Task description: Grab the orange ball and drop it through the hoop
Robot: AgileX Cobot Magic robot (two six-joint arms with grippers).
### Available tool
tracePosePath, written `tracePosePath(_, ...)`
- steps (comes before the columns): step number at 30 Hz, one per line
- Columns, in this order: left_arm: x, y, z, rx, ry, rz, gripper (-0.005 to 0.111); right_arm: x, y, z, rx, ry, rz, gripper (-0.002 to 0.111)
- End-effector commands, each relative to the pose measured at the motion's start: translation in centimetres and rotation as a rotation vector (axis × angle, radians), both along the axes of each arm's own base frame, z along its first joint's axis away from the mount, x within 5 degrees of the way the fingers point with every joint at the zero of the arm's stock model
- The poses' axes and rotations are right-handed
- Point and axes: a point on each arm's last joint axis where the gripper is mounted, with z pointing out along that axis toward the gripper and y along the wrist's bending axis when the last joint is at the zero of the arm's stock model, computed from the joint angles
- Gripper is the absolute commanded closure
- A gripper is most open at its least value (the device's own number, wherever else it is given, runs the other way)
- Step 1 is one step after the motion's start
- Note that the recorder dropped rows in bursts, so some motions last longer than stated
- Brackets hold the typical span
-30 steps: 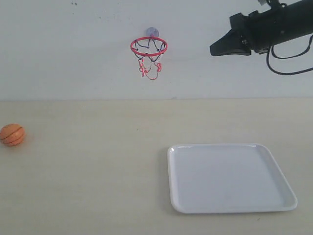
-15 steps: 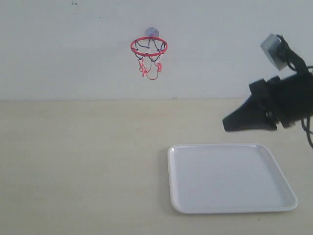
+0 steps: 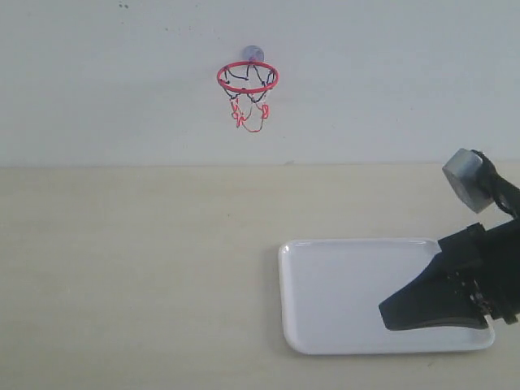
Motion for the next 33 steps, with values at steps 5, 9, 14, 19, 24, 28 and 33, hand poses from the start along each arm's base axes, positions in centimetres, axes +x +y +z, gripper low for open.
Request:
tracePosePath(5, 0.0, 0.0, -0.1, -0.013, 0.002, 0.0, 0.103, 0.8, -0.7, 1.3, -0.088, -0.183, -0.162, 0.109)
tracePosePath(9, 0.0, 0.0, -0.1, -0.013, 0.002, 0.0, 0.103, -0.3, -1.3, 7.1, -0.241, -0.633, -0.44, 0.109)
tracePosePath(14, 0.0, 0.0, -0.1, -0.013, 0.002, 0.0, 0.103, -5.0, -1.8, 12.5, -0.272, -1.023, -0.461, 0.109)
tracePosePath(19, 0.0, 0.0, -0.1, -0.013, 0.002, 0.0, 0.103, -8.6, -3.5, 9.5, -0.344, -1.084, -0.603, 0.109)
tracePosePath(24, 0.0, 0.0, -0.1, -0.013, 0.002, 0.0, 0.103, -11.6, -5.0, 4.1, -0.421, -1.071, -0.699, 0.109)
tracePosePath(28, 0.0, 0.0, -0.1, -0.013, 0.002, 0.0, 0.103, -13.9, -5.6, 1.4, -0.421, -1.116, -0.749, 0.109)
tracePosePath(33, 0.0, 0.0, -0.1, -0.013, 0.002, 0.0, 0.103, -15.7, -5.8, 1.5, -0.35, -1.217, -0.799, 0.109)
